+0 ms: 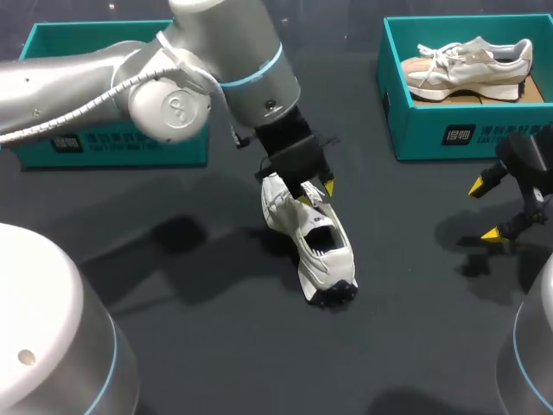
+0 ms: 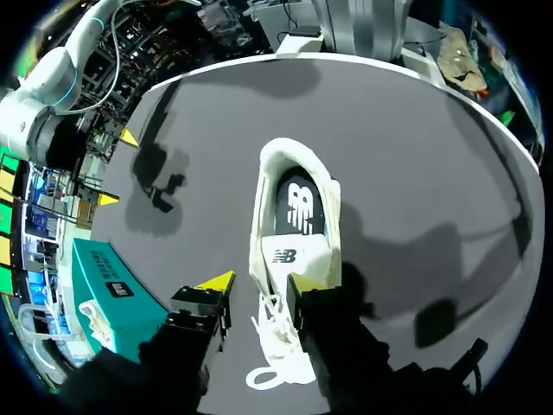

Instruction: Take the shoe out of the shoebox, open the shoe tongue, remove and reinsert the insole, then place the shoe into the shoebox

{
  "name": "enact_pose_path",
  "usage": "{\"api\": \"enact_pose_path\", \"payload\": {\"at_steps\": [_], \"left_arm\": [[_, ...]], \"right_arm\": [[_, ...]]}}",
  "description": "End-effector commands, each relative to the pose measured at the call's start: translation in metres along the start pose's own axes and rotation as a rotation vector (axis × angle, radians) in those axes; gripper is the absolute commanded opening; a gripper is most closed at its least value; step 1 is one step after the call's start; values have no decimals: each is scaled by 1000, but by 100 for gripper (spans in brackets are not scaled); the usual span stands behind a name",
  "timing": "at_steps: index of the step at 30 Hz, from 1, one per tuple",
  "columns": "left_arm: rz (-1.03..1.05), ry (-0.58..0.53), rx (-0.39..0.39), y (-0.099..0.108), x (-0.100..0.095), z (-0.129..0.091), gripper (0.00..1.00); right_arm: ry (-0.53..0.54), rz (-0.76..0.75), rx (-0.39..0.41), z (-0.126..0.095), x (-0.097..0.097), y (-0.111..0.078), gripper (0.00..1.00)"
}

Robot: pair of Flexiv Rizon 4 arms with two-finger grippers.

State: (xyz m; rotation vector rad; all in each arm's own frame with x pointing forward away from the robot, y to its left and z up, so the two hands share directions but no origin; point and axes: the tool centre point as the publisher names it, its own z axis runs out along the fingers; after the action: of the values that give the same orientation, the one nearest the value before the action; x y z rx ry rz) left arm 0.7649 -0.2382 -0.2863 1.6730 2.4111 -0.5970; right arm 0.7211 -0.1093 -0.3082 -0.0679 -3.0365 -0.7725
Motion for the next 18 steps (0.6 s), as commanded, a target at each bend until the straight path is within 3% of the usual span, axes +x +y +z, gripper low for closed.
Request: {"api": "enact_pose_path", "payload": {"at_steps": [1, 13, 16, 18], "left_arm": [[-63, -7, -12, -14, 10, -40, 100], [-63, -7, -12, -14, 10, -40, 100], [-224, 90, 38, -26, 9, -48, 100], [-487, 185, -19, -38, 3, -54, 100]], "right_arm": [[-1, 0, 2, 0, 1, 0, 100], [-1, 0, 2, 0, 1, 0, 100], [-1, 0, 2, 0, 1, 0, 100], [-1, 0, 2, 0, 1, 0, 100]]}}
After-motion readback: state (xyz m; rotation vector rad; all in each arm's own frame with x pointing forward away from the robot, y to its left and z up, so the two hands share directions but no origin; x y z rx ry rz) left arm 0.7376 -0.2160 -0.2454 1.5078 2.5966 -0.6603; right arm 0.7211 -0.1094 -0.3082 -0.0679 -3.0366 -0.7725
